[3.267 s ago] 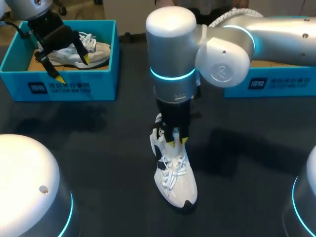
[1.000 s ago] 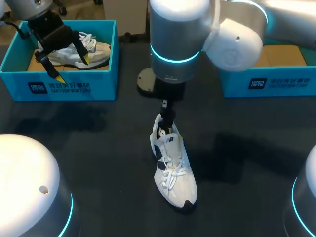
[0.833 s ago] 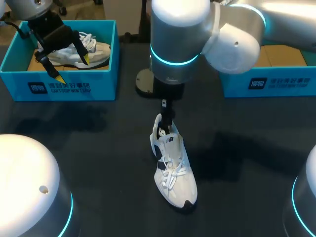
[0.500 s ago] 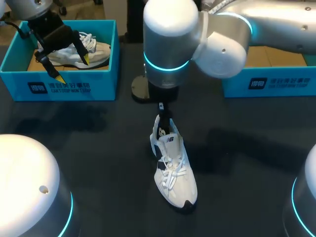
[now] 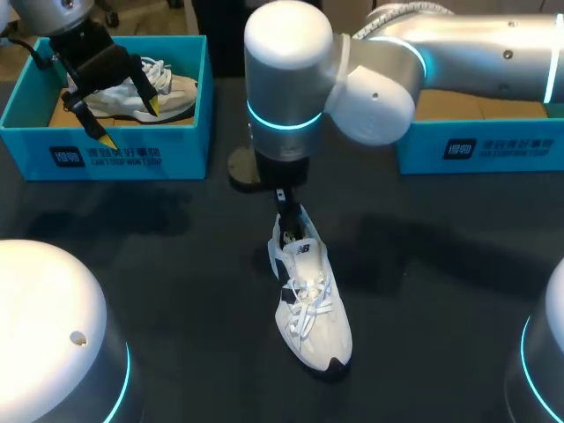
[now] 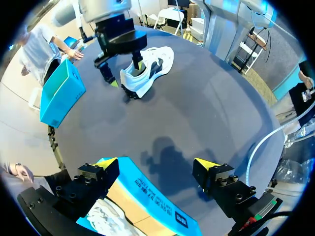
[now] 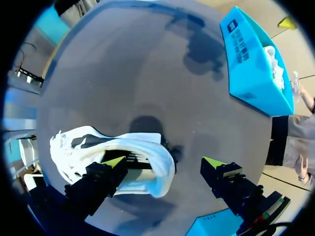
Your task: Take the shoe out of the shoebox, open the shoe tongue, remove and reinsert the insole, then place the shoe into the shoebox
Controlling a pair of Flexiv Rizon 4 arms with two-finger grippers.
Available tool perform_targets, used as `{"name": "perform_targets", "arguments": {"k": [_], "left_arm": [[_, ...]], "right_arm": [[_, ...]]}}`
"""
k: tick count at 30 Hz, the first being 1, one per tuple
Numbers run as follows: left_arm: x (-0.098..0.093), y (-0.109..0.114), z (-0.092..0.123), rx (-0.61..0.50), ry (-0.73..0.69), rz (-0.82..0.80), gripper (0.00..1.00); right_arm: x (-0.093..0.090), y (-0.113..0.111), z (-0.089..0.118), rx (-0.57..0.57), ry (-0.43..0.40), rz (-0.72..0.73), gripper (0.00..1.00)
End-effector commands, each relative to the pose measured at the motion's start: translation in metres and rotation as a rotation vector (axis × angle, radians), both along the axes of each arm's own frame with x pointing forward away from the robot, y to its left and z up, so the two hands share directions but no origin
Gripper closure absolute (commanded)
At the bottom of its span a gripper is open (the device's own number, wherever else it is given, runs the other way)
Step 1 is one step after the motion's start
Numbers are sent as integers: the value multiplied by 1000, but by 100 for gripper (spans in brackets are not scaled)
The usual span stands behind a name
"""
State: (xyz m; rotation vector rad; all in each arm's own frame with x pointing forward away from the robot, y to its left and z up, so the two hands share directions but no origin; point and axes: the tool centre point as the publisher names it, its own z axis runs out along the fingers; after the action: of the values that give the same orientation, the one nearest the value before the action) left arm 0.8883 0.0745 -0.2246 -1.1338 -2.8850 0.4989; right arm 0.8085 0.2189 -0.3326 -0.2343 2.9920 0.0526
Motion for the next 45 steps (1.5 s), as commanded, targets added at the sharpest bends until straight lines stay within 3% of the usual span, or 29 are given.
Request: {"name": "perform_targets", "arguments": {"k": [1,24,25,26,27,28,34,45], "left_arm": [[0,0,0,2,0,-1,0],[0,0,0,2,0,-1,0],[0,0,0,2,0,-1,0],[0,0,0,2,0,-1,0],[0,0,0,2,0,-1,0],[0,0,0,2,0,-1,0],[0,0,0,2,0,-1,0],[0,0,0,2,0,-1,0]], "right_arm": [[8,-1,-20,20,24,5,0],[17,-10,-54,21,73,-26,0],[18,-10,-55,20,77,-33,5],[18,-10,-55,21,77,-33,55],[17,-9,-54,16,75,-33,82],[17,-9,-54,14,74,-32,97],[14,-10,-52,38,70,-46,100],[7,-25,-15,44,32,-85,100]]}}
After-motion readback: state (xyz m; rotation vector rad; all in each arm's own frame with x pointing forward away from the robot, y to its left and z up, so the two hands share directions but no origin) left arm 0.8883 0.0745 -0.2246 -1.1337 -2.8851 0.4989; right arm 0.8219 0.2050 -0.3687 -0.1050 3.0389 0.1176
